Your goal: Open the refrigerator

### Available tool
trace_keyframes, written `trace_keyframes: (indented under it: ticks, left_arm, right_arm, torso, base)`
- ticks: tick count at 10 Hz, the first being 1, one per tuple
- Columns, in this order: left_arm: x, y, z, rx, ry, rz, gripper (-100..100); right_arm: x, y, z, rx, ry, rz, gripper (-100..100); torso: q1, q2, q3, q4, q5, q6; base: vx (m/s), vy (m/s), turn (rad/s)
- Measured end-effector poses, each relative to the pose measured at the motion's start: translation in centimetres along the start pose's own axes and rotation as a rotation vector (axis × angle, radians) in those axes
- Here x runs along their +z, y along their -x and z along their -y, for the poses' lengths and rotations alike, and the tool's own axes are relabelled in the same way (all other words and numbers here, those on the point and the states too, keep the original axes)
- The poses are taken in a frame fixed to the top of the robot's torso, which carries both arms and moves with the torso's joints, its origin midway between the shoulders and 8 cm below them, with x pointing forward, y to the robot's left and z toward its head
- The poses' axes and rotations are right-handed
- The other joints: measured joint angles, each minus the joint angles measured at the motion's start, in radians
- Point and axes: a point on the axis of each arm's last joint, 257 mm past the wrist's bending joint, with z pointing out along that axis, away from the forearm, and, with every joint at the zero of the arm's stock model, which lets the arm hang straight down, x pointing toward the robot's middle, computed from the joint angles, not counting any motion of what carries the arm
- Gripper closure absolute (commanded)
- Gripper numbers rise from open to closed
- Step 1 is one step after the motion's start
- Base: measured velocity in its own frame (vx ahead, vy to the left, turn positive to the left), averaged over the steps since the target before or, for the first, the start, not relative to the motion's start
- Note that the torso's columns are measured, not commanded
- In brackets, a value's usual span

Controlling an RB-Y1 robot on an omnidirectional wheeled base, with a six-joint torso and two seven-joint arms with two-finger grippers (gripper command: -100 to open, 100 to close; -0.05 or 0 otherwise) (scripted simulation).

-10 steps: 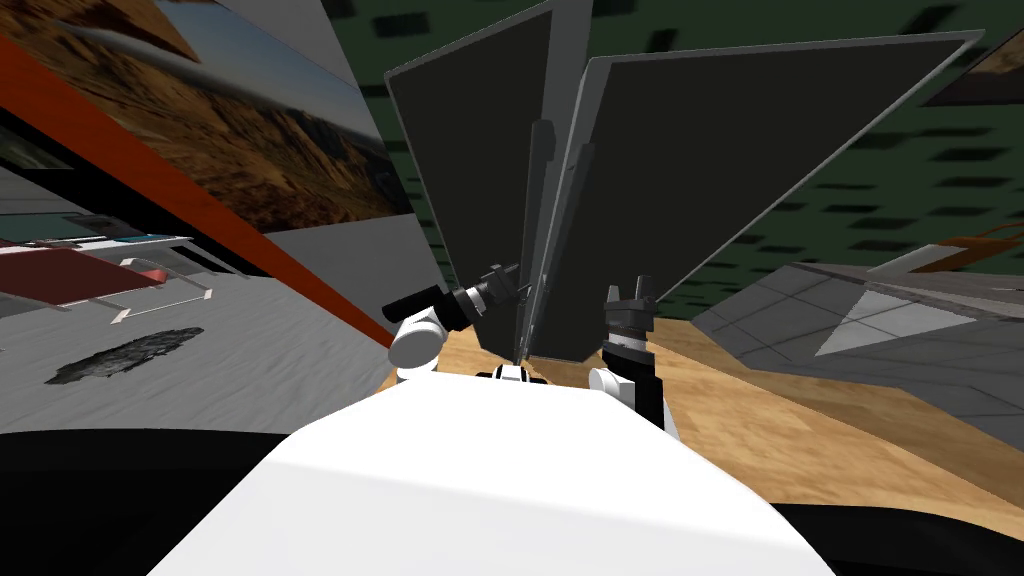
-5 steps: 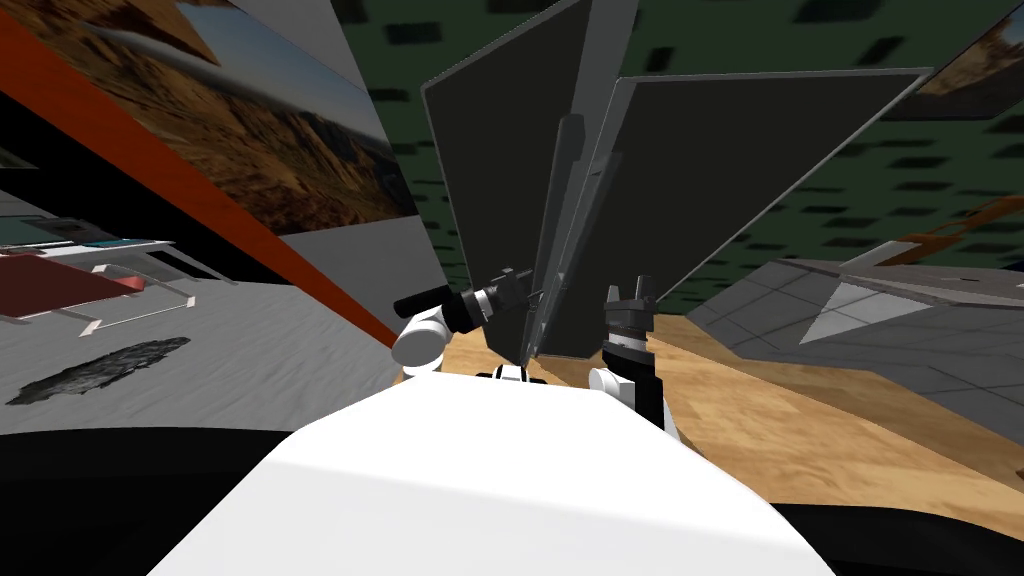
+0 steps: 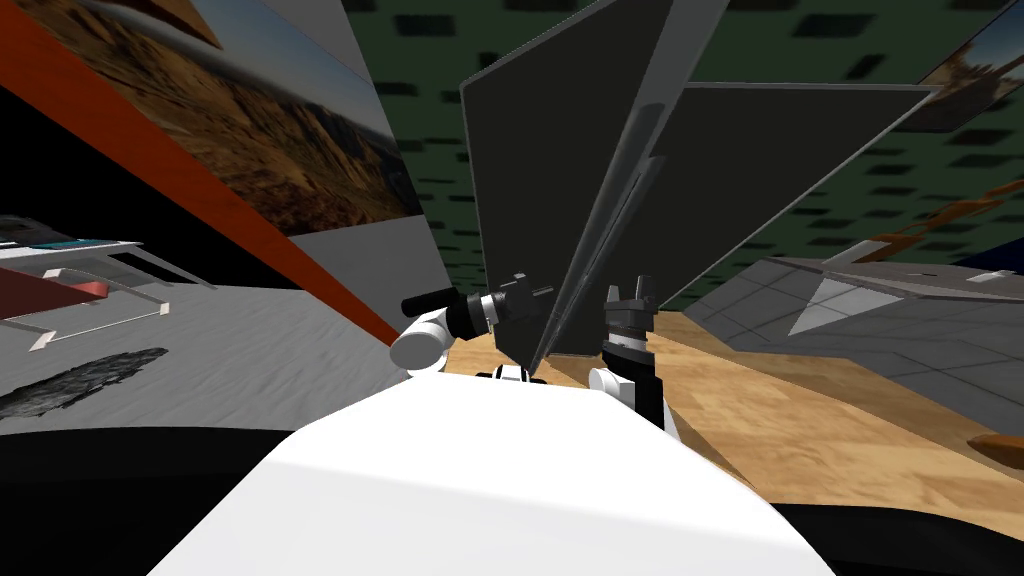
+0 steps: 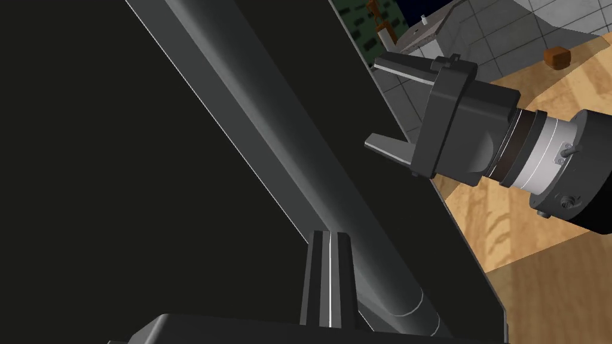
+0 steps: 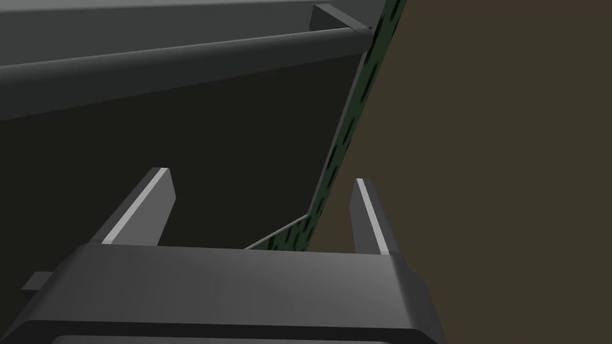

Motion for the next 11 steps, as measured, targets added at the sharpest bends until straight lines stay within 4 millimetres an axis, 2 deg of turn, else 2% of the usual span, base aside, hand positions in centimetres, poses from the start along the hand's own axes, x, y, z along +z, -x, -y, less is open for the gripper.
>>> trace_keyframes:
  ticks: [2, 3, 5, 7, 11]
  left_arm:
    - [0.1, -1.3, -1.5, -0.005, 0.051, -0.044, 100]
    - [0.1, -1.3, -1.6, -0.004, 0.054, -0.046, -100]
    - [0.1, 0.6, -2.0, -0.020, 0.073, -0.003, -100]
    - [-0.6, 3.4, -1.9, -0.045, 0.091, 0.051, -100]
    - [-2.6, 8.0, -0.3, -0.097, 0.096, 0.151, -100]
  right_arm:
    - [0.0, 0.0, 0.0, 0.000, 0.000, 0.000, 0]
    - [0.0, 0.0, 0.0, 0.000, 0.000, 0.000, 0]
    - [0.0, 0.0, 0.0, 0.001, 0.000, 0.000, 0]
    - [0.0, 0.0, 0.0, 0.001, 0.000, 0.000, 0]
    - [0.0, 0.0, 0.0, 0.000, 0.000, 0.000, 0]
  torso:
    - [0.001, 0.000, 0.000, 0.000, 0.000, 0.000]
    - [-0.005, 0.000, 0.000, 0.000, -0.001, 0.000]
    - [-0.004, 0.001, 0.001, 0.000, -0.001, 0.000]
    - [0.001, 0.001, 0.001, 0.000, 0.000, 0.000]
    - [0.001, 0.000, 0.000, 0.000, 0.000, 0.000]
  base:
    - [0.002, 0.158, -0.038]
    - [-0.007, 0.022, -0.040]
    - [-0.022, -0.001, -0.069]
    - [-0.034, -0.003, -0.091]
    - [-0.041, 0.014, -0.089]
